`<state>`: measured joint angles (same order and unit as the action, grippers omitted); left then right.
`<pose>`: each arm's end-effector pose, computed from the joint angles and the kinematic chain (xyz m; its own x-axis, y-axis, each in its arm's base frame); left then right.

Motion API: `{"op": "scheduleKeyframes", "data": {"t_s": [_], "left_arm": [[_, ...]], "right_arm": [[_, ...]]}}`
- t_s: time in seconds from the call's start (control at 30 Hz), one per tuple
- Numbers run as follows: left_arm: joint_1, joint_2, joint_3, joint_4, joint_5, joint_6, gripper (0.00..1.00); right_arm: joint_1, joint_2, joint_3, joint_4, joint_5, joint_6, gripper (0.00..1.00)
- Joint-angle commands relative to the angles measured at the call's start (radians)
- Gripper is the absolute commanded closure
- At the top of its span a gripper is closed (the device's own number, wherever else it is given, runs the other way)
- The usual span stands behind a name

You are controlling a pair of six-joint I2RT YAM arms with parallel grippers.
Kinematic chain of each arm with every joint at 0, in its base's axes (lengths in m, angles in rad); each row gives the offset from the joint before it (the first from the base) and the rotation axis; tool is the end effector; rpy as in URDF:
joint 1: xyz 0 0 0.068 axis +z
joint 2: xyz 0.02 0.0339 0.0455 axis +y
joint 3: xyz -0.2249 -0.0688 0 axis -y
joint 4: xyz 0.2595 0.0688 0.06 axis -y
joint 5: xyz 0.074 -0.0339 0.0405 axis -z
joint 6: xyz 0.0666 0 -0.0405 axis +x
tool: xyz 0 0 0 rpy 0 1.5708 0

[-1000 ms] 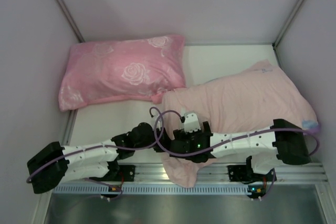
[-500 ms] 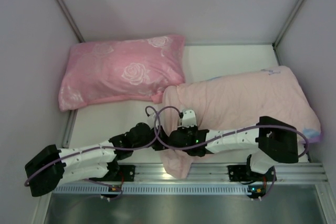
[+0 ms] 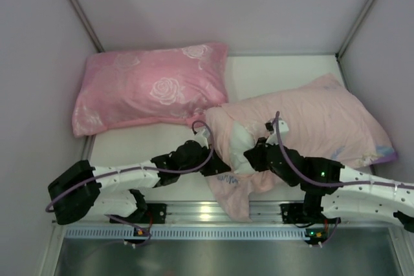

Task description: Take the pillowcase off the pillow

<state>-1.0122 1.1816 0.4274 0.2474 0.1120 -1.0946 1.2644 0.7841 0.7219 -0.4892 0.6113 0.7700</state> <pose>0.1460 -0.2477 0.1196 -0.9129 -0.2058 -0.3526 0.1814 0.5693 -0.8019 0.1067 0.2106 0.2487 -0.5543 0.1378 -0.8208 -0.3447 0.8597 0.3771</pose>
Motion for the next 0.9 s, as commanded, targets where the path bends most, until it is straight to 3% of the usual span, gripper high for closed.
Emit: {"op": "scheduleKeyframes", "data": {"t_s": [0.0,0.07,0.13,0.17,0.2,0.23,0.33,0.43,0.5,0.57,0.63,0.7,0.73,0.77,0.87], "left_arm": [[0.004,0.111,0.010,-0.298,-0.155,0.048,1.00],[0.004,0.160,0.002,-0.242,-0.071,0.059,1.00],[-0.025,0.190,-0.036,-0.061,0.048,0.041,1.00],[-0.081,0.193,-0.068,0.089,0.133,0.027,1.00],[-0.113,0.203,-0.103,0.453,0.273,0.000,1.00],[-0.146,0.220,-0.128,0.571,0.313,-0.052,1.00],[-0.227,0.282,-0.075,0.558,0.341,-0.044,1.00],[-0.272,0.374,-0.041,0.701,0.421,-0.074,1.00],[-0.263,0.418,-0.019,0.612,0.394,-0.076,1.00],[-0.244,0.427,-0.015,0.397,0.261,-0.062,1.00],[-0.195,0.444,-0.027,0.279,0.172,-0.080,1.00],[-0.137,0.423,-0.050,0.134,0.022,-0.106,1.00],[-0.125,0.347,-0.071,0.074,-0.050,-0.132,1.00],[-0.120,0.287,-0.081,0.005,-0.230,-0.161,1.00],[-0.135,-0.030,-0.111,-0.210,-0.458,-0.206,1.00]], "right_arm": [[-0.074,-0.144,0.077,0.081,-0.049,0.009,1.00],[-0.123,-0.160,0.062,0.083,-0.106,0.028,1.00],[-0.183,-0.148,0.057,0.103,-0.185,0.037,1.00],[-0.186,-0.128,0.060,0.106,-0.195,0.038,1.00],[-0.186,-0.106,0.059,0.127,-0.194,0.038,1.00],[-0.186,-0.062,0.053,0.150,-0.196,0.038,1.00],[-0.189,0.012,0.013,0.258,-0.179,0.057,1.00],[-0.195,0.116,0.027,0.320,-0.167,0.071,1.00],[-0.195,0.132,0.031,0.325,-0.166,0.078,1.00],[-0.194,0.081,0.030,0.324,-0.171,0.083,1.00],[-0.197,0.011,0.039,0.290,-0.159,0.075,1.00],[-0.195,-0.054,0.094,0.146,-0.151,0.074,1.00],[-0.194,-0.077,0.108,0.096,-0.150,0.083,1.00],[-0.188,-0.104,0.100,0.010,-0.145,0.086,1.00],[-0.175,-0.206,0.024,-0.119,-0.114,0.126,1.00]]}}
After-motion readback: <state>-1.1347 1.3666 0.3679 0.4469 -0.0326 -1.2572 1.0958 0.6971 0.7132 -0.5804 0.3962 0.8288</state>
